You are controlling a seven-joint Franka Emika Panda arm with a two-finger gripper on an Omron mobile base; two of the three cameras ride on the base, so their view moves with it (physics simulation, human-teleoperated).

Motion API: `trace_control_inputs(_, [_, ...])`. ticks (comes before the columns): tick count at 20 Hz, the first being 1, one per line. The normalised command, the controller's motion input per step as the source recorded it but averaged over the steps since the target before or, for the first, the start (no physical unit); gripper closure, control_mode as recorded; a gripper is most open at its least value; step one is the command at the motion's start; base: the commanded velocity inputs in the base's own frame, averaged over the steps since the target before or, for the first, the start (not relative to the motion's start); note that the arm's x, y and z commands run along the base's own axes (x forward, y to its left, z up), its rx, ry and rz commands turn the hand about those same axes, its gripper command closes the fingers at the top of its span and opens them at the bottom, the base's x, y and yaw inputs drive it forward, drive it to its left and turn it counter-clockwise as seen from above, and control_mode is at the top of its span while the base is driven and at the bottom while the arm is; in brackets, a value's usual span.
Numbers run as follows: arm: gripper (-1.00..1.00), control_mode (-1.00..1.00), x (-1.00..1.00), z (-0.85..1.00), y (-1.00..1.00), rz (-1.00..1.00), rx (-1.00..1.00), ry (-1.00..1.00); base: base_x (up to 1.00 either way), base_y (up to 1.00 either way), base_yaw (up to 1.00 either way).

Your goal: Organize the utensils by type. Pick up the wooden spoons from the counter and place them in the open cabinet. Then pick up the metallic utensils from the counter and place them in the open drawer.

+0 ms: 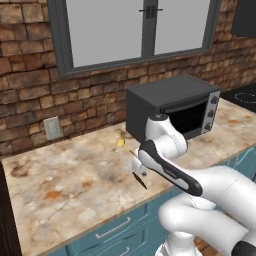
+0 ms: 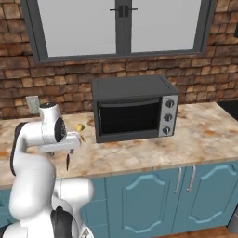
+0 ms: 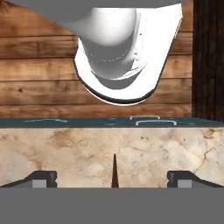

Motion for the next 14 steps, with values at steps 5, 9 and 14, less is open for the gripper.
trace_control_inputs(5, [-1.0, -1.0, 0.47, -0.45, 0.18, 0.0, 0.0, 0.0, 0.0, 0.0, 0.0])
trace_control_inputs(9, [-1.0, -1.0, 0.35, -0.32, 0.36, 0.0, 0.0, 0.0, 0.0, 0.0, 0.0])
trace_control_inputs(14, [-1.0, -1.0, 0.42, -0.26, 0.18, 0.0, 0.0, 0.0, 0.0, 0.0, 0.0])
